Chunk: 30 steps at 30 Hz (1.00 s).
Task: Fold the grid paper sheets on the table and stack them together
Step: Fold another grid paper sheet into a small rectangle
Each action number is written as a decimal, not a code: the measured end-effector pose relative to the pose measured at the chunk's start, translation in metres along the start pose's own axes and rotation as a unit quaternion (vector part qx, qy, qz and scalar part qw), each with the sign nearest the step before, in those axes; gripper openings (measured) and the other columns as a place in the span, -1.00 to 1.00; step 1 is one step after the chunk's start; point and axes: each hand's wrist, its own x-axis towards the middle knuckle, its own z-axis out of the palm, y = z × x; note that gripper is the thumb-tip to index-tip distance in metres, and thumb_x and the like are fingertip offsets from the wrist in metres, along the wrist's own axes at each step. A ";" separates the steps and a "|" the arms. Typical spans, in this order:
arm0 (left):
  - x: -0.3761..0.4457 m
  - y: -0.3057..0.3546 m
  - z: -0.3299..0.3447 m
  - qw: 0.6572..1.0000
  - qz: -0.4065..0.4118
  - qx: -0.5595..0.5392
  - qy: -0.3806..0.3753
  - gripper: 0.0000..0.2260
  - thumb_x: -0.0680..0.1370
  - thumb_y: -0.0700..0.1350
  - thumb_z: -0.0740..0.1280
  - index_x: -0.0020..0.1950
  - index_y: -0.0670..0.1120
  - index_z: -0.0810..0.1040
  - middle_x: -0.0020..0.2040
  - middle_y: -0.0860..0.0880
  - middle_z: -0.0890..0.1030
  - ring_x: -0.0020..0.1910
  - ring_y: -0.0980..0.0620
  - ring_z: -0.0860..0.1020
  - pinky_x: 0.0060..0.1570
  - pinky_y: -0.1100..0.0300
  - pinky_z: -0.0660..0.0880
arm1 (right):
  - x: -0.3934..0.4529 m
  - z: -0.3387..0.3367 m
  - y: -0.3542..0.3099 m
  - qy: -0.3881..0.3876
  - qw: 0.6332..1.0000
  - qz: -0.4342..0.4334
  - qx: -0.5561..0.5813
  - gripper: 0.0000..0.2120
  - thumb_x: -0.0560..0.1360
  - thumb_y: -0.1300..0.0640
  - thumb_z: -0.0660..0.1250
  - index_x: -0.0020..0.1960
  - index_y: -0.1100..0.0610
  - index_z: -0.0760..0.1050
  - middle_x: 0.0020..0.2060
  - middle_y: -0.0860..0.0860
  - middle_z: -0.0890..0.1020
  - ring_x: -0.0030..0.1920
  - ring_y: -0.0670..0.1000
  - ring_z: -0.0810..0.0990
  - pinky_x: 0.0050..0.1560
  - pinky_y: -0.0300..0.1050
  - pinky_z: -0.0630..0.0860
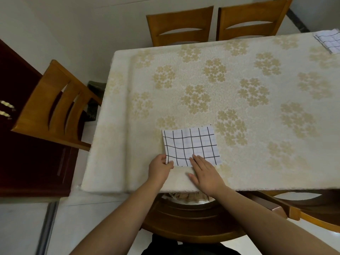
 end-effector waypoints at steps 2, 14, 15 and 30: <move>-0.006 0.007 0.003 0.999 0.028 0.024 0.012 -0.72 0.52 -0.12 0.40 0.22 -0.07 0.50 0.05 0.01 0.59 -0.02 0.06 0.60 0.07 0.13 0.55 | -0.003 0.001 0.002 -0.005 1.000 -0.001 -0.026 -0.35 0.63 -0.26 -0.16 0.53 0.14 0.17 0.52 0.07 0.18 0.52 0.07 0.17 0.51 0.00 -0.03; -0.031 0.045 0.041 0.975 0.190 0.114 -0.004 -0.78 0.55 -0.16 0.36 0.19 -0.08 0.55 -0.06 0.07 0.59 -0.17 0.16 0.53 -0.15 0.47 0.39 | 0.006 -0.014 0.008 0.005 0.980 0.026 0.196 -0.22 0.53 -0.35 -0.31 0.51 0.04 0.26 0.49 -0.04 0.29 0.49 -0.09 0.18 0.51 -0.06 0.02; -0.032 0.048 0.045 0.974 0.198 0.113 -0.010 -0.79 0.55 -0.16 0.35 0.18 -0.08 0.55 -0.04 0.05 0.60 -0.16 0.14 0.54 -0.12 0.40 0.43 | 0.007 -0.019 0.010 0.016 0.964 0.038 0.261 -0.29 0.57 -0.32 -0.23 0.46 0.06 0.34 0.42 -0.02 0.40 0.43 -0.09 0.30 0.47 -0.06 0.16; -0.022 0.055 0.101 0.922 0.296 0.245 -0.039 -0.82 0.55 -0.17 0.28 0.13 -0.12 0.55 -0.01 -0.06 0.59 -0.08 -0.05 0.55 -0.14 0.19 0.39 | 0.040 -0.078 0.051 0.067 0.844 0.270 0.459 -0.69 0.49 -0.17 0.35 -0.15 0.08 0.59 -0.32 -0.05 0.66 -0.26 -0.05 0.66 -0.10 -0.08 0.60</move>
